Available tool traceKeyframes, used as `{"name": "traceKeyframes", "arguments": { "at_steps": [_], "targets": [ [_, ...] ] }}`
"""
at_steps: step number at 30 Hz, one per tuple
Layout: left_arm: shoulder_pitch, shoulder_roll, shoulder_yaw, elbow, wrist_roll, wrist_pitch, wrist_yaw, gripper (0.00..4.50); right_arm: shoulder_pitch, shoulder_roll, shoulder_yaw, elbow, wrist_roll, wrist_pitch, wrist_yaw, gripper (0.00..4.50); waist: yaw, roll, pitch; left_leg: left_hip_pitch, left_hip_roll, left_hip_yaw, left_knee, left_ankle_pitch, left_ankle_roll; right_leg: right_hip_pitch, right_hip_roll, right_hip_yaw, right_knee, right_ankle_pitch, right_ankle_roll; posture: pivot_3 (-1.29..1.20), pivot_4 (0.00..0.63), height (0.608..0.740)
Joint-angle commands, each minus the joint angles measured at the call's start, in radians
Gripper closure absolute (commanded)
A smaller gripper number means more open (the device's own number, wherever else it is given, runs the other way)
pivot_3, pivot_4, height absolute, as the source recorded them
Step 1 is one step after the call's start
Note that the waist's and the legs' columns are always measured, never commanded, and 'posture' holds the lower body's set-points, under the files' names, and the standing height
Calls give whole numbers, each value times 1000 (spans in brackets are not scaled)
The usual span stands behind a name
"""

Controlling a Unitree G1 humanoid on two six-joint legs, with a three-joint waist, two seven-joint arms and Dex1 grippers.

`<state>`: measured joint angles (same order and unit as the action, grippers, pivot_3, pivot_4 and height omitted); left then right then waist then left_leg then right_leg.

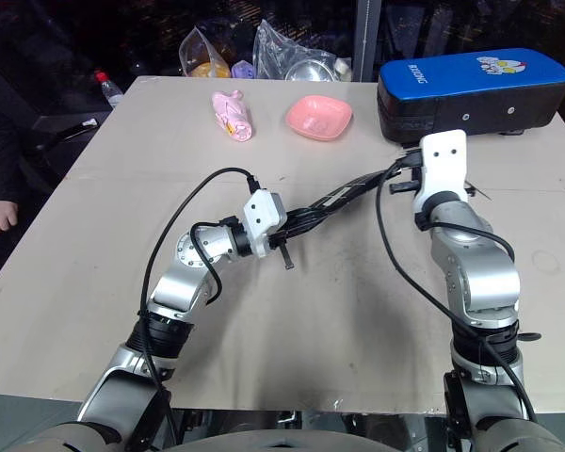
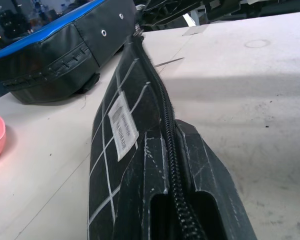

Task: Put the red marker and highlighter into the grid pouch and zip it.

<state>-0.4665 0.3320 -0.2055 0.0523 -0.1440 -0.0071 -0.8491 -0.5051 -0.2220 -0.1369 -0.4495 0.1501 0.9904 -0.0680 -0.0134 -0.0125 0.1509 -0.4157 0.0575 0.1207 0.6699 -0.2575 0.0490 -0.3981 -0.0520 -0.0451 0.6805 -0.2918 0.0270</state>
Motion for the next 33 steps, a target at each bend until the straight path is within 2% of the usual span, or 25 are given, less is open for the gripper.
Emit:
{"name": "traceKeyframes", "arguments": {
  "at_steps": [1,4,5,7,8,9,10,12,14,16,17,18,19,23,27,31,33],
  "targets": [
    [15,12,15,-18,1,-6,12,4500,-11,22,-109,-18,-12,-15,-55,4447,-1,0,0,0,0,0,0,0,0,0,0,0,0,0,0,0,150,740],
    [16,13,15,-13,10,-11,22,4500,0,30,-107,-30,49,21,14,4447,0,0,0,0,0,0,0,0,0,0,0,0,0,0,0,0,150,740],
    [15,21,15,-9,17,-21,19,4500,28,-1,-84,-57,117,61,109,4045,0,0,0,0,0,0,0,0,0,0,0,0,0,0,0,0,150,740],
    [18,42,15,-4,27,-41,6,4500,93,-56,-71,-98,191,90,226,3590,1,0,0,0,0,0,-1,0,0,0,0,0,-1,0,0,0,150,740],
    [21,52,17,-3,31,-51,3,4500,126,-100,-64,-107,199,86,264,3119,2,0,0,0,0,0,-1,0,0,0,0,0,-2,0,0,0,150,740],
    [25,62,18,-2,35,-60,2,3803,156,-145,-58,-111,201,72,300,2737,2,0,0,0,0,0,-1,0,0,0,0,0,-2,0,0,0,150,740],
    [30,78,16,1,44,-73,-3,3750,190,-195,-56,-113,198,47,338,2442,3,0,0,0,0,0,-1,0,0,0,0,0,-2,0,0,0,150,740],
    [44,107,12,5,67,-105,-4,2740,248,-278,-60,-105,203,-1,412,1372,2,0,0,0,-1,0,-1,0,0,0,-1,0,-2,0,0,0,150,740],
    [64,126,26,-3,74,-120,9,2125,316,-362,-65,-75,195,-91,507,752,2,0,0,0,-1,0,-1,0,0,0,-1,1,-2,0,0,0,150,740],
    [94,141,43,-24,57,-109,12,1234,380,-433,-66,-26,171,-217,591,0,2,0,0,1,-1,0,-1,0,1,1,0,1,-2,0,0,0,150,740],
    [124,153,55,-51,26,-85,-3,873,411,-455,-73,3,176,-293,650,0,1,0,0,1,-1,0,-1,0,1,1,0,0,-2,0,0,0,150,740],
    [167,171,70,-91,-10,-49,-21,312,439,-459,-93,32,203,-369,719,0,-2,0,0,1,0,0,-1,0,1,1,0,1,-2,0,0,0,150,740],
    [208,187,84,-128,-42,-15,-36,61,461,-460,-112,59,230,-428,775,0,-4,0,0,1,0,0,-1,0,0,1,0,1,-2,0,0,0,150,740],
    [353,239,153,-280,-165,189,-30,61,513,-454,-161,203,287,-619,949,0,-1,0,1,2,2,0,-1,0,0,1,-2,1,-1,0,0,0,150,740],
    [466,251,232,-404,-258,340,28,61,518,-467,-169,370,306,-781,1106,0,6,-1,1,2,1,-1,0,0,1,3,-3,0,-1,0,0,0,150,740],
    [563,259,256,-472,-246,361,62,61,494,-490,-163,524,311,-898,1244,0,4,-1,1,3,0,-1,0,0,1,3,-3,1,-2,0,0,0,150,740],
    [595,266,252,-484,-228,350,66,61,478,-497,-154,575,297,-937,1266,0,4,-1,1,3,0,-1,0,0,1,3,-3,1,-2,0,0,0,150,740]
  ]
}}
